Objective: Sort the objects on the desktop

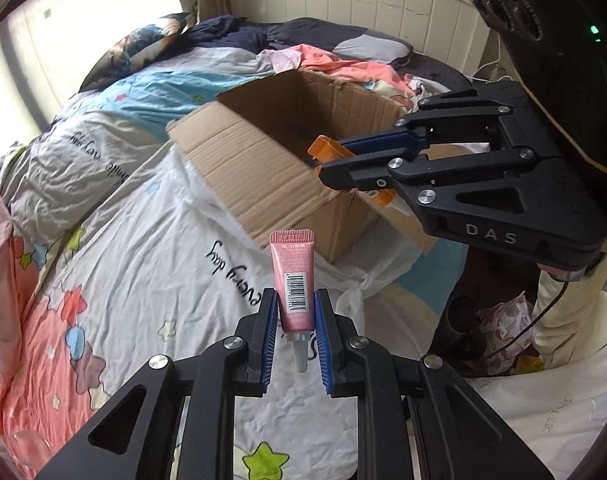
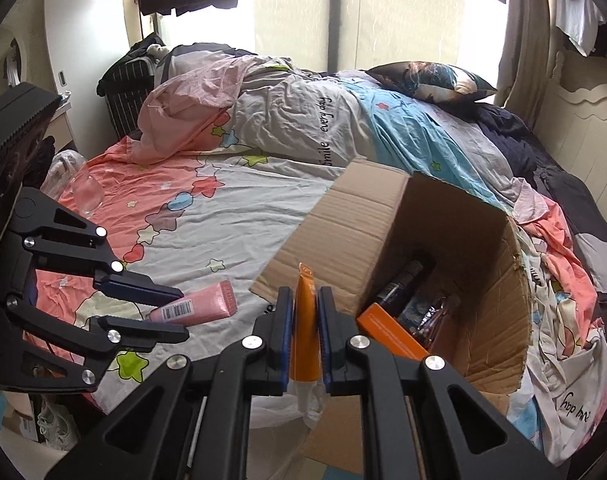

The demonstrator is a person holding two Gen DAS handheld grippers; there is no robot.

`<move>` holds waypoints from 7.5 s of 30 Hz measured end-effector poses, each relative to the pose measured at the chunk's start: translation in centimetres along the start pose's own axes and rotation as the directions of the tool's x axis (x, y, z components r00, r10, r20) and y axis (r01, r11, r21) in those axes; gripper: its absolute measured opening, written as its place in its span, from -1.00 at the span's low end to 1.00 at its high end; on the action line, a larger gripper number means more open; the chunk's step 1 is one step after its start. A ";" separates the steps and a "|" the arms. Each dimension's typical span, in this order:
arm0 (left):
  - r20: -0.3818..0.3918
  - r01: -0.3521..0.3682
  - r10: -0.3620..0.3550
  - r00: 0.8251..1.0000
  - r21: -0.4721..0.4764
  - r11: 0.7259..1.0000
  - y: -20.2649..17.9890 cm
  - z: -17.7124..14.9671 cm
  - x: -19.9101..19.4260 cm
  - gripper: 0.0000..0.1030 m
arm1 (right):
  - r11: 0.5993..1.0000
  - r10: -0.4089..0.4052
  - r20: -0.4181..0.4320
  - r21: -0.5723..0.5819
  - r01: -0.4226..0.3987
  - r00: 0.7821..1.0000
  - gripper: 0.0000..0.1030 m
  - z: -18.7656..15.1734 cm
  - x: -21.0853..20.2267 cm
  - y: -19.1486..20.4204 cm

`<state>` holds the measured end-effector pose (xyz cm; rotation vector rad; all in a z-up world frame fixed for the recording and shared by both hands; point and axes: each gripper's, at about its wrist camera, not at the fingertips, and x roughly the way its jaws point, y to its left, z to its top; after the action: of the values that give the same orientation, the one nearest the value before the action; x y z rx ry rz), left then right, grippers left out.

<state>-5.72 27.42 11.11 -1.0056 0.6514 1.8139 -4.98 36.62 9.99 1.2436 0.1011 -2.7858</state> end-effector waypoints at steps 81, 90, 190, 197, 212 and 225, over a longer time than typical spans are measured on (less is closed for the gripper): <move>-0.090 0.009 -0.008 0.996 0.014 1.000 0.8 -4.7 11.5 0.75 | 0.996 -0.012 -0.097 -0.088 0.003 0.995 0.36 -4.9 1.8 2.5; -0.102 0.012 -0.011 0.995 0.018 1.000 0.9 -5.4 11.5 0.75 | 0.995 0.053 -0.161 -0.074 -0.066 0.985 0.36 -7.1 3.7 3.7; -0.119 0.045 -0.042 0.992 0.022 0.999 0.2 -6.8 8.6 -0.61 | 0.990 0.139 -0.257 0.070 -0.125 0.956 0.37 -11.5 5.8 4.6; -0.082 0.034 -0.031 0.996 0.034 0.999 -1.2 -5.7 6.3 -0.61 | 0.993 0.101 -0.218 0.087 -0.084 0.971 0.37 -11.3 4.4 3.4; -0.015 -0.001 0.003 1.000 0.097 0.995 -4.7 -2.1 2.6 -0.61 | 0.989 0.104 -0.163 0.121 -0.085 0.981 0.37 -11.3 1.8 0.9; 0.056 0.033 -0.042 0.998 0.156 0.987 -7.6 3.8 1.0 -0.61 | 0.991 -0.024 -0.129 0.128 0.040 0.991 0.37 -10.9 -0.5 -2.7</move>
<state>-0.42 34.05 12.12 -0.8522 0.7204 1.7250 3.11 40.35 3.19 1.4620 -0.0535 -2.7775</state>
